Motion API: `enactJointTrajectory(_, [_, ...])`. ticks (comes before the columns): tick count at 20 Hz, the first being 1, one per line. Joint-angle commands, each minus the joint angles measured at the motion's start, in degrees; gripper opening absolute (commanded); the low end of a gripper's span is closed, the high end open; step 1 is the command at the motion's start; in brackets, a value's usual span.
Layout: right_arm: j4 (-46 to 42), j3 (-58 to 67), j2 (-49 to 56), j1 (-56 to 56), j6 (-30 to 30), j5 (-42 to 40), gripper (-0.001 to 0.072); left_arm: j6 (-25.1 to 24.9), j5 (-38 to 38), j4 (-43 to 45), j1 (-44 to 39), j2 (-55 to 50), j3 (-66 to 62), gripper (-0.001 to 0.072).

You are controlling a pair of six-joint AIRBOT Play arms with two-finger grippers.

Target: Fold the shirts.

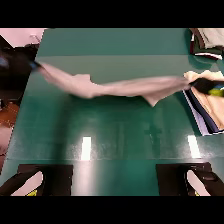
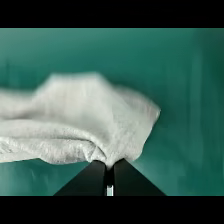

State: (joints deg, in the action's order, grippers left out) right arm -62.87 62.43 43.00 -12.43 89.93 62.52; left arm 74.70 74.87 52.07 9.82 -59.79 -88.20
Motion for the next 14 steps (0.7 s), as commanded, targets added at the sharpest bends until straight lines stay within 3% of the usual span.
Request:
enactJointTrajectory(1, [4.8, 15.0, -3.1, -8.8, -2.0, 1.5, 0.002, 0.7, 2.0, -0.1, 1.4, 0.0, -22.4, 0.0021])
enactJointTrajectory(5, [4.6, 26.8, -5.8, -13.7, -2.0, 5.3, 0.002, 2.1, 0.3, -0.8, 1.4, 2.4, -37.4, 0.0021])
enactJointTrajectory(9, [4.2, 35.7, -7.3, -19.1, -2.0, 11.0, 0.002, 2.0, -3.4, -1.1, 1.4, 9.8, -37.4, 0.0021])
enactJointTrajectory(14, [4.5, 47.1, 0.2, -23.1, -1.9, 25.9, 0.0018, 1.8, -2.3, -1.0, 1.4, 12.1, -33.7, 0.002])
